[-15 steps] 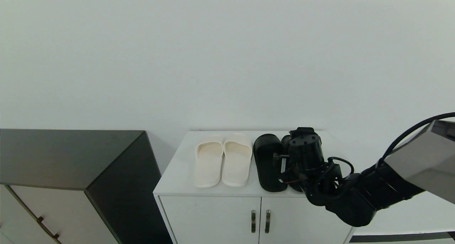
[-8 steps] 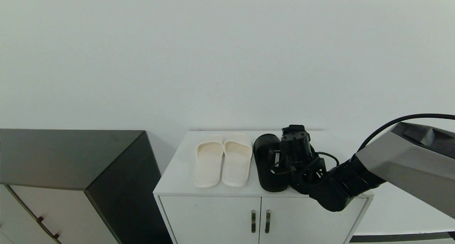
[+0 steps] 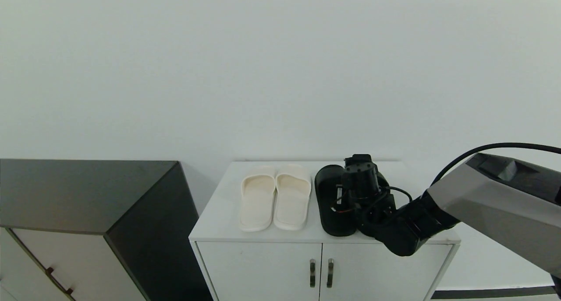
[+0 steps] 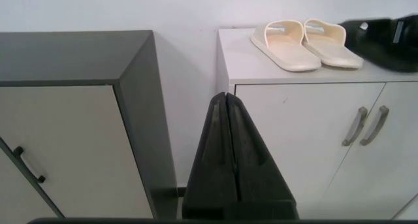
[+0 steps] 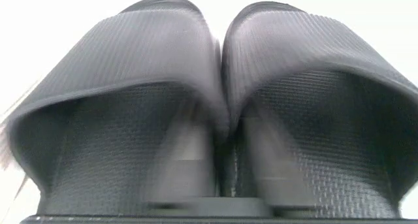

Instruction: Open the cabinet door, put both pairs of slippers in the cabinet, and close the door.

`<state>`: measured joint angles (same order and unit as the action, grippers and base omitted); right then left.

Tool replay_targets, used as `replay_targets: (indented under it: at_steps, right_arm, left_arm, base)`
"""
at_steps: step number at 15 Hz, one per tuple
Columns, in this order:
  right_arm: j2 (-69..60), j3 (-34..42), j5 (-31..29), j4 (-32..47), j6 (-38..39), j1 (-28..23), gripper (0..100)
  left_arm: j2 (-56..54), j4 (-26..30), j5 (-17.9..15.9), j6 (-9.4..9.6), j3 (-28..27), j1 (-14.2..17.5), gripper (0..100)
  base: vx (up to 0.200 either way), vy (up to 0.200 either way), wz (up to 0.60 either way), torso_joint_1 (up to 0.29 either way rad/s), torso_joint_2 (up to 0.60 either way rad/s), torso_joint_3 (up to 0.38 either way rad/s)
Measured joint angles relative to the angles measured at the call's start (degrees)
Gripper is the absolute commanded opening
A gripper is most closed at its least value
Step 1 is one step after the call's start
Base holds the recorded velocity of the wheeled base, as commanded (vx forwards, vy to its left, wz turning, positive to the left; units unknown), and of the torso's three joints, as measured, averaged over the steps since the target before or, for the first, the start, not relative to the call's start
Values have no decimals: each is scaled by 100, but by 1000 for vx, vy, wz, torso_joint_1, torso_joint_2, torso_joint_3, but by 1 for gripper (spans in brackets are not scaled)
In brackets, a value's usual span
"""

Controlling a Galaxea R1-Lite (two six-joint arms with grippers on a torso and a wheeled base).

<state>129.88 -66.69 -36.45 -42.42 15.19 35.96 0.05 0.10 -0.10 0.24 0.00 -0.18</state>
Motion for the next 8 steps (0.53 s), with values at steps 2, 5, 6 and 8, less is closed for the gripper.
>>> replay_targets:
  at_steps: [2, 5, 6, 8]
  right_arm:
    - [-63, 73, -24, -7, -44, 0, 0]
    - [-284, 328, -26, -46, -137, 6, 0]
    - [-422, 514, 24, -141, -180, 28, 0]
    - [-769, 1041, 315, -378, -360, 129, 0]
  left_arm:
    - [0, 0, 0, 2, 0, 0, 0]
    - [0, 0, 0, 2, 0, 0, 0]
    - [0, 0, 0, 2, 0, 0, 0]
    - [0, 0, 2, 0, 0, 0, 0]
  base:
    - [0, 0, 0, 0, 0, 0]
    - [0, 0, 0, 0, 0, 0]
    - [0, 0, 0, 0, 0, 0]
    - [0, 0, 0, 0, 0, 0]
